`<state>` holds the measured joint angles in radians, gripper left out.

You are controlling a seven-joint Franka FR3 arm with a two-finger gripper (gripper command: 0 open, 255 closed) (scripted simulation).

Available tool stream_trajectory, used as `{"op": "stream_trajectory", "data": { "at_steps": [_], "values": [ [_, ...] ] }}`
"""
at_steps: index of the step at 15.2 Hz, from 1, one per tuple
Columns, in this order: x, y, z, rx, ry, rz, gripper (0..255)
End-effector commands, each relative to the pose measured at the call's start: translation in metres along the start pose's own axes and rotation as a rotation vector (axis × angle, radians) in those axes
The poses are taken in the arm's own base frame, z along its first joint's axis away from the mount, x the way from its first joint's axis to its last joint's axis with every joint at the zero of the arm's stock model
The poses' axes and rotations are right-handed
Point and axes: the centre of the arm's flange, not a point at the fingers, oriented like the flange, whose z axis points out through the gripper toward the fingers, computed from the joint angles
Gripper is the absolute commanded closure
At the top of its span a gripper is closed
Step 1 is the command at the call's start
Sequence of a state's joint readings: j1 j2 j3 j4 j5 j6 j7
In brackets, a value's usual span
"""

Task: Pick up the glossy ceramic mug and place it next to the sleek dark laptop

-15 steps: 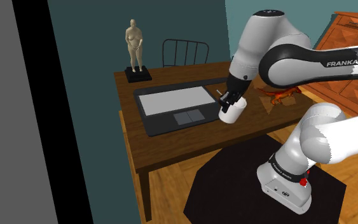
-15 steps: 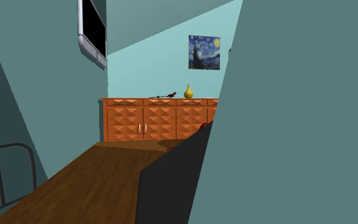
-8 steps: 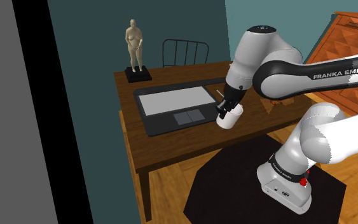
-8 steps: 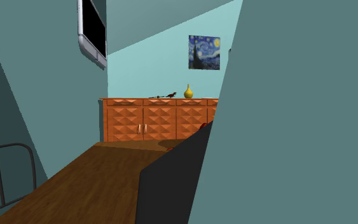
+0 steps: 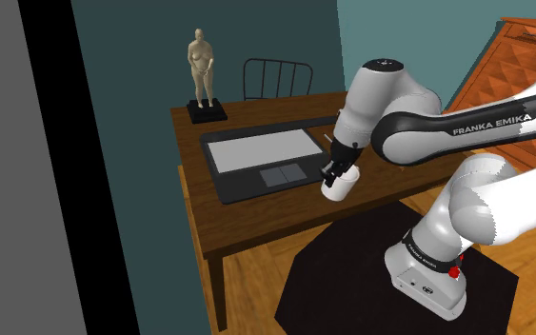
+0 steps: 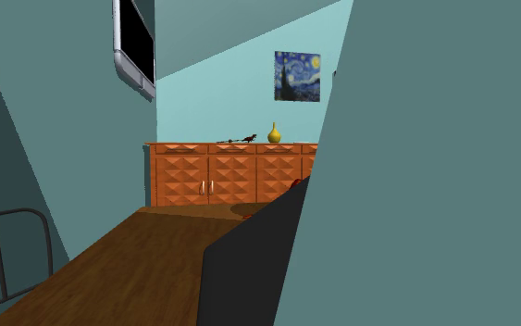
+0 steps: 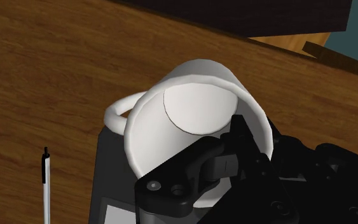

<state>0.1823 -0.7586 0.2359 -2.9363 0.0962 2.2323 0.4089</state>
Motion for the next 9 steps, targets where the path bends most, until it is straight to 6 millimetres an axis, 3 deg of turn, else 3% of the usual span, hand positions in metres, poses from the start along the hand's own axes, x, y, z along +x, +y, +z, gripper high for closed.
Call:
{"op": "stream_trajectory", "data": {
  "at_steps": [1, 6, 7, 9],
  "values": [
    [0.0001, 0.0, 0.0011, 0.0, 0.001, 0.0, 255],
    [0.0001, 0.0, 0.0011, 0.0, 0.001, 0.0, 255],
    [0.0001, 0.0, 0.0011, 0.0, 0.001, 0.0, 0],
    [0.0001, 0.0, 0.0011, 0.0, 0.001, 0.0, 0]
  ]
}}
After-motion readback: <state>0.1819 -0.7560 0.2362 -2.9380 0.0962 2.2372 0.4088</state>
